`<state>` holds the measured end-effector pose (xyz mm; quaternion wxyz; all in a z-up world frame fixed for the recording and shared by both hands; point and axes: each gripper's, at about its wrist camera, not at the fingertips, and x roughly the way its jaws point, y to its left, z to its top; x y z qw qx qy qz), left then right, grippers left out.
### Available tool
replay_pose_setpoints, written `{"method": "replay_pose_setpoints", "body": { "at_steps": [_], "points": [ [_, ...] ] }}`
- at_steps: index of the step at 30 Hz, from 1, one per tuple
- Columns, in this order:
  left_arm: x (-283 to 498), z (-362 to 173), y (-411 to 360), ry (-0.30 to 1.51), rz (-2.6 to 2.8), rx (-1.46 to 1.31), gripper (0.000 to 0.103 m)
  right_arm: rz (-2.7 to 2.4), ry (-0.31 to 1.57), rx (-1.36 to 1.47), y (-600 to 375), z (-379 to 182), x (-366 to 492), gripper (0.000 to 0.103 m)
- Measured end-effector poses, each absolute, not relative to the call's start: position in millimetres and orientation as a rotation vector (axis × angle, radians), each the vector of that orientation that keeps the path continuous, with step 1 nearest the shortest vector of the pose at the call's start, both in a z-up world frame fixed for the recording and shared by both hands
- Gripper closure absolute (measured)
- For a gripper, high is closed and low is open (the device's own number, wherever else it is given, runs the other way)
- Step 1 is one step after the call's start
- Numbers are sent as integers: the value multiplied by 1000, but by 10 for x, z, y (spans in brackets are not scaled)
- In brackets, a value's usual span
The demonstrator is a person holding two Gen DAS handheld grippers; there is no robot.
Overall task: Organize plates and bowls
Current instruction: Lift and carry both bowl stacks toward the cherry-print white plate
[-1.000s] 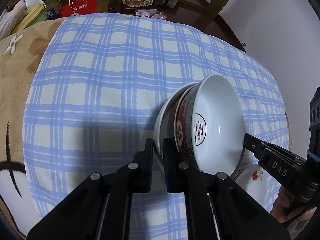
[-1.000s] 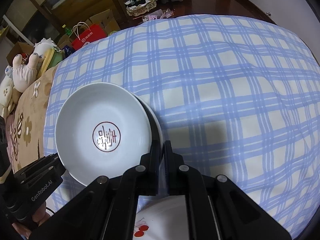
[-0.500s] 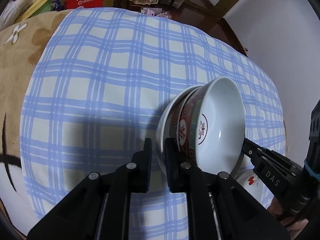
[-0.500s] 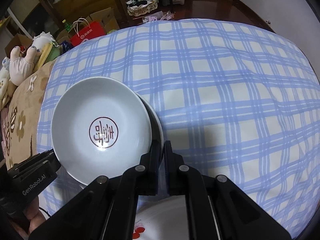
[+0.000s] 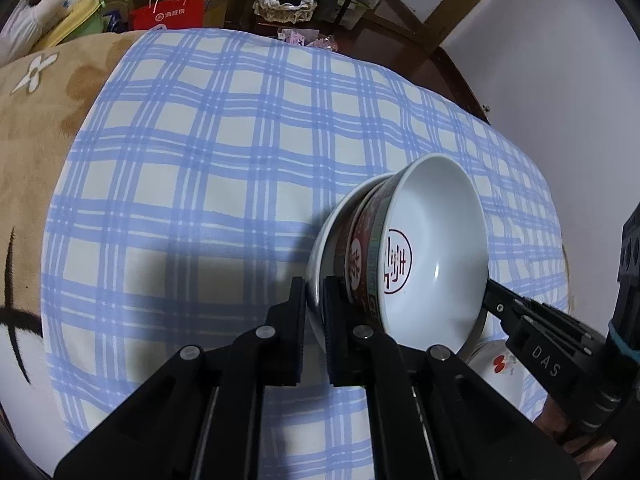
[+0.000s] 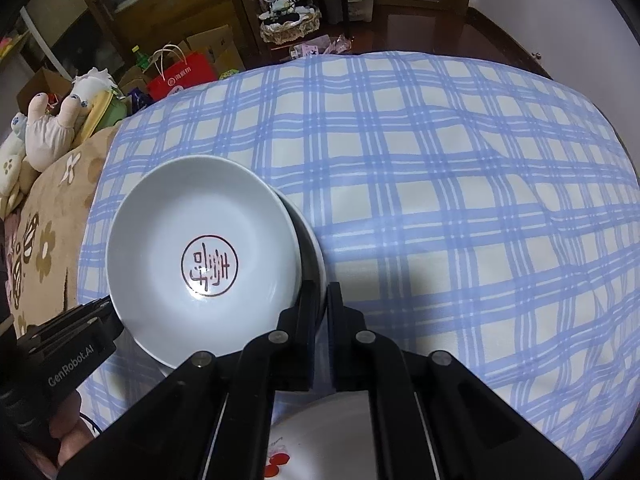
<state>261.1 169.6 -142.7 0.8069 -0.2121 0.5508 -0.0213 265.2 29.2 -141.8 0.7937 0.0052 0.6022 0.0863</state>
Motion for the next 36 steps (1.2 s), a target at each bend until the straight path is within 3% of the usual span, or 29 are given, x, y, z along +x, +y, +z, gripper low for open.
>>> {"method": "replay_pose_setpoints", "body": {
  "at_steps": [36],
  "points": [
    [2496, -1167, 1545, 1139, -47, -398, 97, 204, 1272, 77, 130, -1197, 2548, 96]
  ]
}}
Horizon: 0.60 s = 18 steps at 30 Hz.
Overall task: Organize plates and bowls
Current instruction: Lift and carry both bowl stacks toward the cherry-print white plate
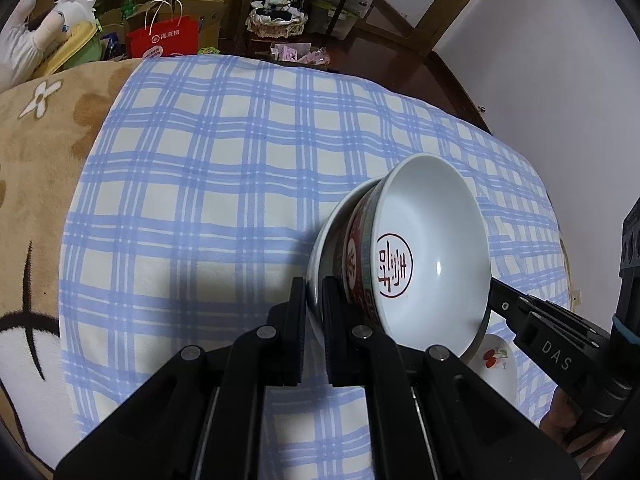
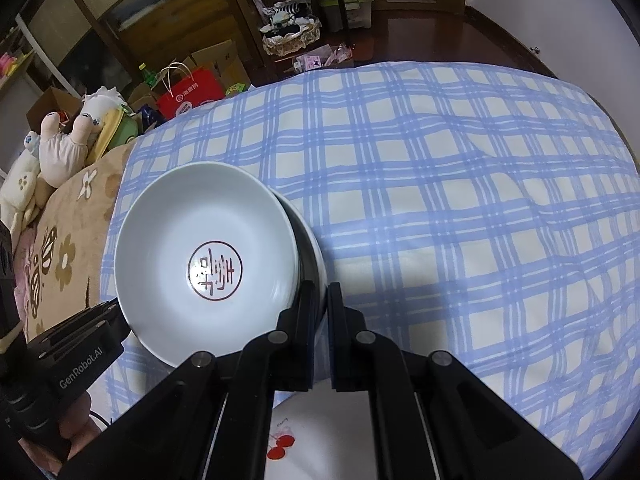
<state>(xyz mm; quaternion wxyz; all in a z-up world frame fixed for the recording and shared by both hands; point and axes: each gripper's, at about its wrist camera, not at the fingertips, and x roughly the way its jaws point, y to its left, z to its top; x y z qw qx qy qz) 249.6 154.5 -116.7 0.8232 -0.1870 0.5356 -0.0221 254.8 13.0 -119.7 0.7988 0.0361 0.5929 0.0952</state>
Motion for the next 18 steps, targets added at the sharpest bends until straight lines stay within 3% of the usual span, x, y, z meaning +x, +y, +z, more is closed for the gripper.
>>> {"method": "replay_pose_setpoints", "body": {
  "at_steps": [18],
  "points": [
    [2173, -818, 1079, 1128, -95, -363, 97, 161, 1240, 85, -272, -803, 2171, 96]
  ]
}}
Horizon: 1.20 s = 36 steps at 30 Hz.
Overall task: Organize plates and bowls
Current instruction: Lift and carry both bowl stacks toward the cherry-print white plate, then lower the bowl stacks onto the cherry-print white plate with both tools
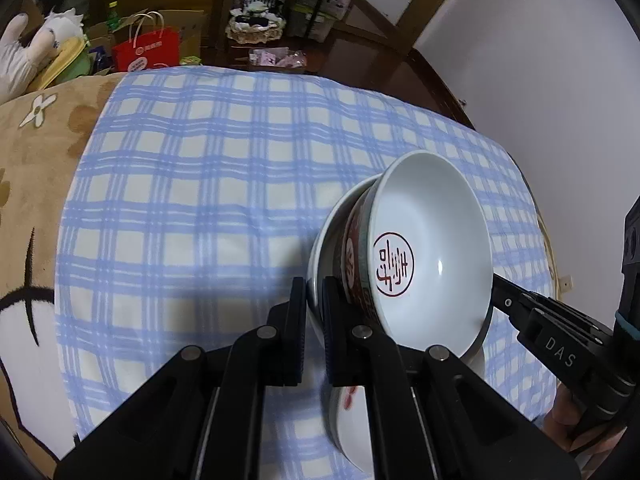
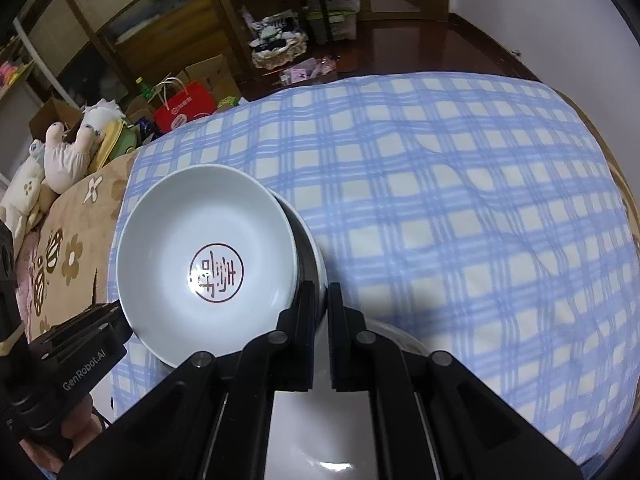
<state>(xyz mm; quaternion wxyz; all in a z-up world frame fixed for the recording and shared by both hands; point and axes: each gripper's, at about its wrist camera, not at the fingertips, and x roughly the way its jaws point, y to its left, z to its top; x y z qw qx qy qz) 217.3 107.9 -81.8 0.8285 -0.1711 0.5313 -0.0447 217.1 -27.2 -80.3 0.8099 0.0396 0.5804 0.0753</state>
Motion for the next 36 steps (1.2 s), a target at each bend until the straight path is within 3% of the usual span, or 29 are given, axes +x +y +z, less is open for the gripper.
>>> {"method": "replay_pose_setpoints", "body": {
  "at_steps": [27, 36],
  "points": [
    [1700, -1014, 162, 1274, -183, -223, 97, 42, 1303, 124, -1035, -954, 1389, 97],
    [1662, -824, 251, 1184, -206, -244, 94, 59, 1297, 89, -1036, -1013, 1310, 96]
  ]
}}
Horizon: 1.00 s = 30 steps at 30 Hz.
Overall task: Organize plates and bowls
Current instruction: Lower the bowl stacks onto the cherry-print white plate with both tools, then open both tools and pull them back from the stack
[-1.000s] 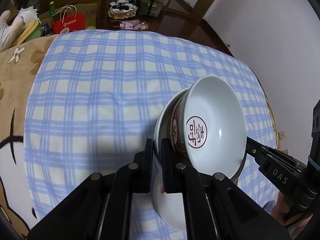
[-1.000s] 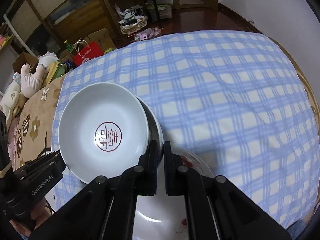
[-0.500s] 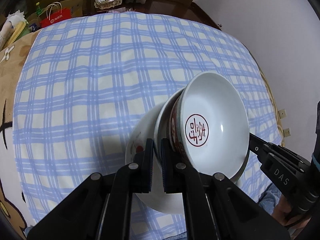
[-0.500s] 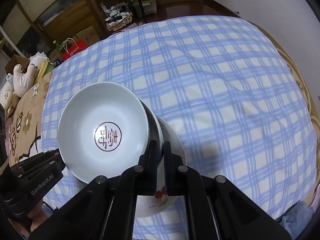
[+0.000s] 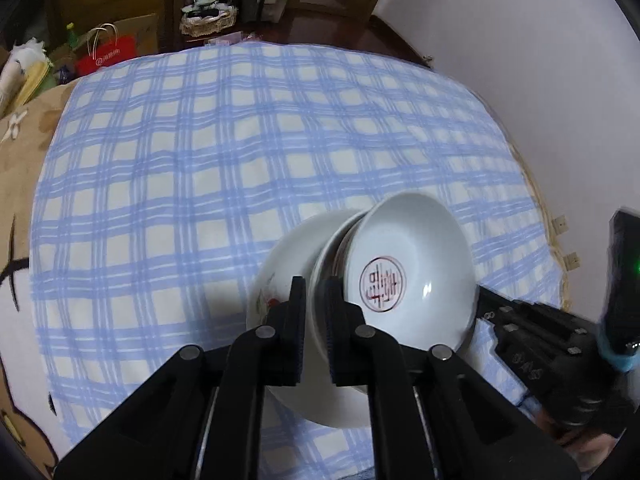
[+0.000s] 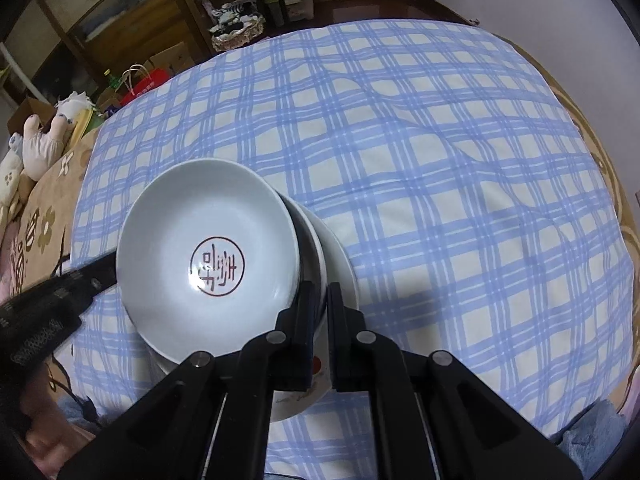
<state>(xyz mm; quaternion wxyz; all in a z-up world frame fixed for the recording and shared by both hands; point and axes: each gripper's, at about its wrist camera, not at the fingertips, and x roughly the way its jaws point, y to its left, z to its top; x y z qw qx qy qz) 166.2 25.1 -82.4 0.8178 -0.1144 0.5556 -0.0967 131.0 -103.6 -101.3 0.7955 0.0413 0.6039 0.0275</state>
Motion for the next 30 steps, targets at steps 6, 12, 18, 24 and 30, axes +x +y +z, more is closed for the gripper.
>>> {"method": "replay_pose_setpoints", "body": {
  "at_steps": [6, 12, 18, 24, 30],
  "points": [
    [1612, -820, 247, 1182, -184, -212, 91, 63, 1203, 69, -1075, -792, 1233, 96],
    [1458, -663, 208, 1136, -146, -143, 81, 89, 1150, 104, -1159, -567, 1172, 94],
    [1231, -337, 214, 1050, -123, -93, 60, 85, 1121, 119, -1210, -355, 1010, 78],
    [945, 23, 169, 950, -100, -6, 49, 114, 1037, 92, -1229, -33, 796, 62],
    [609, 333, 158, 825, -103, 23, 27, 153, 970, 97, -1288, 254, 515, 46]
  ]
}}
